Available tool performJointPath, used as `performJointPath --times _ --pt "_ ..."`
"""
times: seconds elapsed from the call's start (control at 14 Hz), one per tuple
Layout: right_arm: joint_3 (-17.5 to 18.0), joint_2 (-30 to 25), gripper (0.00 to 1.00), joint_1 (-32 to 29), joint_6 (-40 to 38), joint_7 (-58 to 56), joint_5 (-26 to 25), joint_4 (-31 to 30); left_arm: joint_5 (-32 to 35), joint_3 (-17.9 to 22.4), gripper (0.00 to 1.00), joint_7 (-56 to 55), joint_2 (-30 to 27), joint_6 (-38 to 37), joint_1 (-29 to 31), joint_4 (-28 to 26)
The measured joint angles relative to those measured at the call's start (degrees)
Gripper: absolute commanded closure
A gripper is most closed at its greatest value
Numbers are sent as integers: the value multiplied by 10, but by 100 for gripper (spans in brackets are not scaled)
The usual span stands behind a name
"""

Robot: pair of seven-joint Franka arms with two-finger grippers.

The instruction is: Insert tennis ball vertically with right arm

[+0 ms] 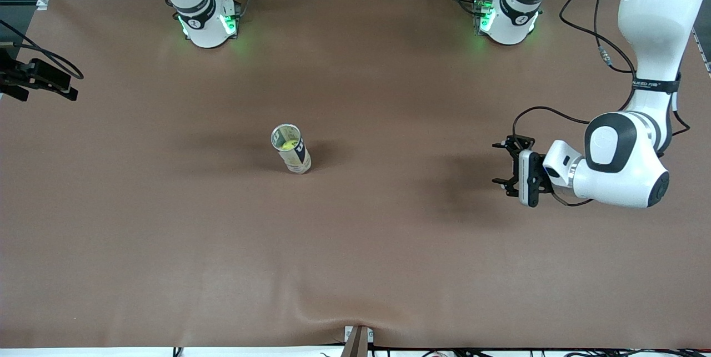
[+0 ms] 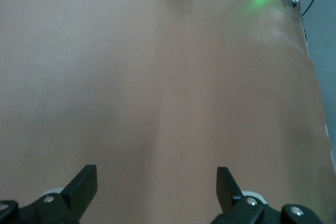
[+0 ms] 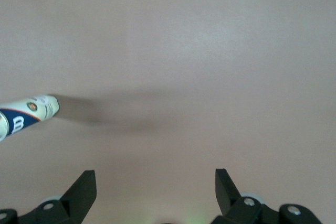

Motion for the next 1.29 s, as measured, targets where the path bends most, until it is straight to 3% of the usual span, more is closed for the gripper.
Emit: performJointPath --times 0.57,0.86,1.29 --pt "1 0 0 1 -1 28 0 0 19 23 0 -275 1 -134 33 118" --pt "4 0 0 3 15 28 1 1 53 19 0 -387 -13 -149 28 139" --pt "5 0 0 3 40 19 1 1 118 17 0 -596 -87 -163 -9 143"
